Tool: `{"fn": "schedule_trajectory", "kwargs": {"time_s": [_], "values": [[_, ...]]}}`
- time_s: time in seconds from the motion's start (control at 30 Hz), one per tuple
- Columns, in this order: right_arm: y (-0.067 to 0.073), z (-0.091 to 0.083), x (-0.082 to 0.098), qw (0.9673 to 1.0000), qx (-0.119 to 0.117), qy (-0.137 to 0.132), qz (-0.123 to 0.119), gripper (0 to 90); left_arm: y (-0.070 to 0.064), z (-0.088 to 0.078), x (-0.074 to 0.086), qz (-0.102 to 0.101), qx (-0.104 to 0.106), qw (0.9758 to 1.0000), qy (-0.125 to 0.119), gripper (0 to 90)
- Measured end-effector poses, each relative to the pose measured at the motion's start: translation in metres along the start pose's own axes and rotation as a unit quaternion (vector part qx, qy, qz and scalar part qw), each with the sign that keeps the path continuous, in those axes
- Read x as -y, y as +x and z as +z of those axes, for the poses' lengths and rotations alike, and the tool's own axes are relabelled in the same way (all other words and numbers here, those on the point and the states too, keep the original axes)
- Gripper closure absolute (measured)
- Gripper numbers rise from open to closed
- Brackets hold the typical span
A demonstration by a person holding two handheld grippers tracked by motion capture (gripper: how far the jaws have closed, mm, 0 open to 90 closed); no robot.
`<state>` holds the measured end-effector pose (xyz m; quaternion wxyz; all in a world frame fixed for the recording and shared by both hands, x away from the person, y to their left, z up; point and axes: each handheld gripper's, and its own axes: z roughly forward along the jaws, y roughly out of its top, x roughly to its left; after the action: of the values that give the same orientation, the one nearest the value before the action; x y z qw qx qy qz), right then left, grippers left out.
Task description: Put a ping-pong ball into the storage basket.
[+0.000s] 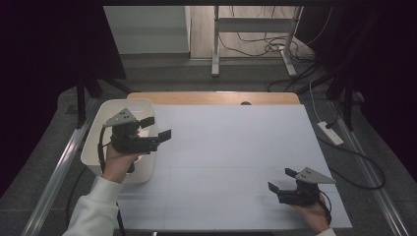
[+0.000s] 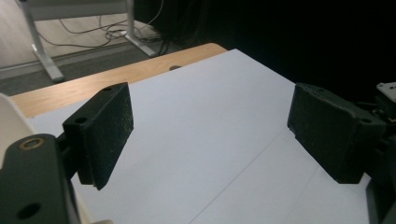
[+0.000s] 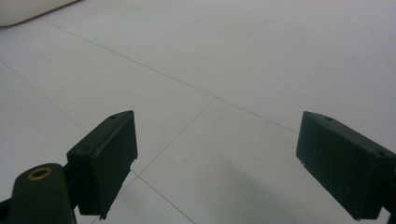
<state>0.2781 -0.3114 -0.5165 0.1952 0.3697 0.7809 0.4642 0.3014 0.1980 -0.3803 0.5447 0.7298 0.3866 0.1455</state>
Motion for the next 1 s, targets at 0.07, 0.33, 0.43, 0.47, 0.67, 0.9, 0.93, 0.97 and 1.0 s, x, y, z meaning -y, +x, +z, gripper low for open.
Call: {"fn": "schedule_trajectory", "kwargs": {"time_s": [0.07, 0.33, 0.43, 0.47, 0.67, 0.9, 0.93, 0.97, 1.0], "values": [[0.000, 0.000, 0.000, 1.0000, -0.001, -0.001, -0.001, 12.3, -0.004, 0.002, 0.000, 0.003, 0.003, 1.0000, 0.002, 13.9], [0.000, 0.000, -0.001, 1.0000, -0.003, -0.005, -0.003, 12.3, -0.025, 0.011, 0.005, 0.010, 0.026, 0.9996, 0.006, 11.5], [0.001, -0.001, -0.001, 1.0000, -0.003, -0.005, -0.003, 12.4, -0.036, 0.015, 0.009, 0.026, 0.026, 0.9992, 0.017, 10.8], [0.000, -0.001, -0.001, 1.0000, -0.003, -0.005, -0.003, 12.3, -0.039, 0.016, 0.011, 0.034, 0.027, 0.9988, 0.022, 10.7], [0.000, -0.002, 0.000, 1.0000, -0.003, -0.006, -0.002, 12.3, -0.051, 0.020, 0.017, 0.044, 0.044, 0.9977, 0.026, 10.4], [0.000, -0.003, 0.000, 1.0000, 0.000, -0.004, -0.001, 12.4, -0.061, 0.027, 0.036, 0.041, 0.047, 0.9975, 0.032, 10.4], [0.000, -0.003, 0.000, 1.0000, 0.001, -0.004, -0.002, 12.4, -0.061, 0.028, 0.038, 0.044, 0.044, 0.9974, 0.036, 10.4], [0.000, -0.004, 0.000, 1.0000, 0.001, -0.004, -0.002, 12.3, -0.061, 0.029, 0.041, 0.043, 0.043, 0.9974, 0.038, 10.4], [0.000, -0.004, 0.000, 1.0000, 0.001, -0.004, -0.001, 12.3, -0.060, 0.030, 0.046, 0.042, 0.038, 0.9975, 0.042, 10.4]]}}
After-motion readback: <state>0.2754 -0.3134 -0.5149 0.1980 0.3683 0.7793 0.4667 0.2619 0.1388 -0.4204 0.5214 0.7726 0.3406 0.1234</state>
